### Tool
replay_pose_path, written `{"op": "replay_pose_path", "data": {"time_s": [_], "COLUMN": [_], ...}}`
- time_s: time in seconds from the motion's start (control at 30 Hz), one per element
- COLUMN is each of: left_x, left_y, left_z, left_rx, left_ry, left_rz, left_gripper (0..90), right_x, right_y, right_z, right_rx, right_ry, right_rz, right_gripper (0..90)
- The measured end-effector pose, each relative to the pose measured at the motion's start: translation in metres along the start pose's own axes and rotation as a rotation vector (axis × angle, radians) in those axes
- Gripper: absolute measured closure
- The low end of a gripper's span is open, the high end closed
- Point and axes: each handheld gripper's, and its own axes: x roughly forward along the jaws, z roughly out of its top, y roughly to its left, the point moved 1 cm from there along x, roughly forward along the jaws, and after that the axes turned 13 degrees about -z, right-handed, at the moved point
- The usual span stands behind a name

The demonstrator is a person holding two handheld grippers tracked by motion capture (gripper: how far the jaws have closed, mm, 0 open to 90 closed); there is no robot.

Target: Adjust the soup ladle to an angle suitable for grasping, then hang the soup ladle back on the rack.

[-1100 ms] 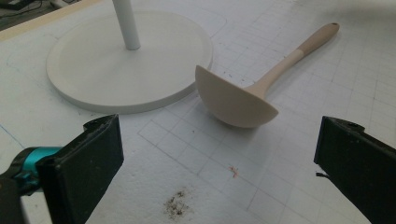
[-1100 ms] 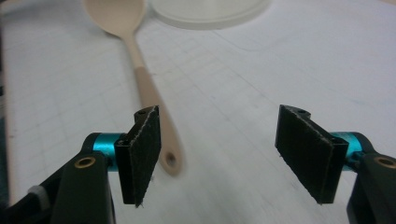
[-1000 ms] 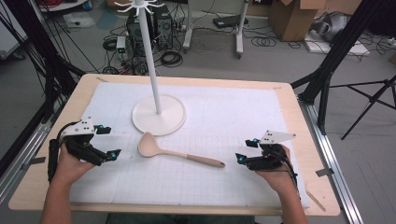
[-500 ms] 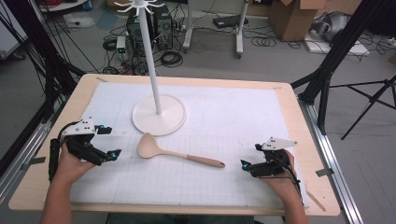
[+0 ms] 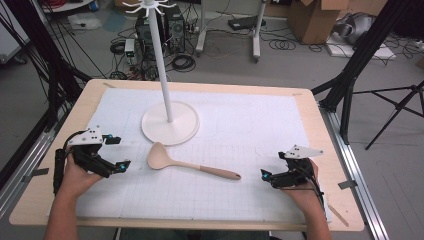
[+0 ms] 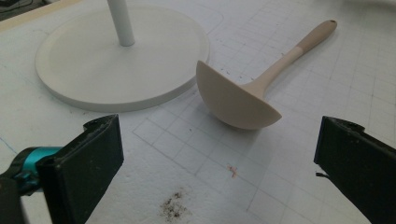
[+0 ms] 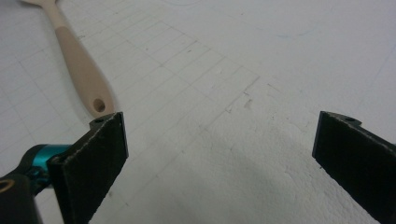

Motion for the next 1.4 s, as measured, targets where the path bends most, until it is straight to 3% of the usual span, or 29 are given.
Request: {"op": "replay_pose_path", "data": {"time_s": [0.6, 0.83, 1.13, 1.4], "left_x": [0.005, 0.012, 0.049, 0.099], "left_y": [-0.007, -0.011, -0.024, -0.032], "left_z": [0.011, 0.018, 0.059, 0.094], "left_rx": [0.034, 0.053, 0.134, 0.182], "left_ry": [-0.009, 0.019, 0.114, 0.226], "left_rz": [-0.022, -0.042, -0.112, -0.204], "left_gripper": [1.7, 1.7, 1.7, 1.7], "right_x": [-0.003, -0.004, -0.004, -0.003], "right_y": [-0.004, -0.006, -0.01, -0.012], "right_z": [-0.003, -0.004, -0.008, -0.009], "right_rx": [0.005, 0.005, 0.011, 0.014], "right_ry": [0.011, 0.01, 0.02, 0.024], "right_rz": [-0.008, -0.001, -0.002, 0.006], "right_gripper": [2.5, 2.6, 2.8, 2.9]}}
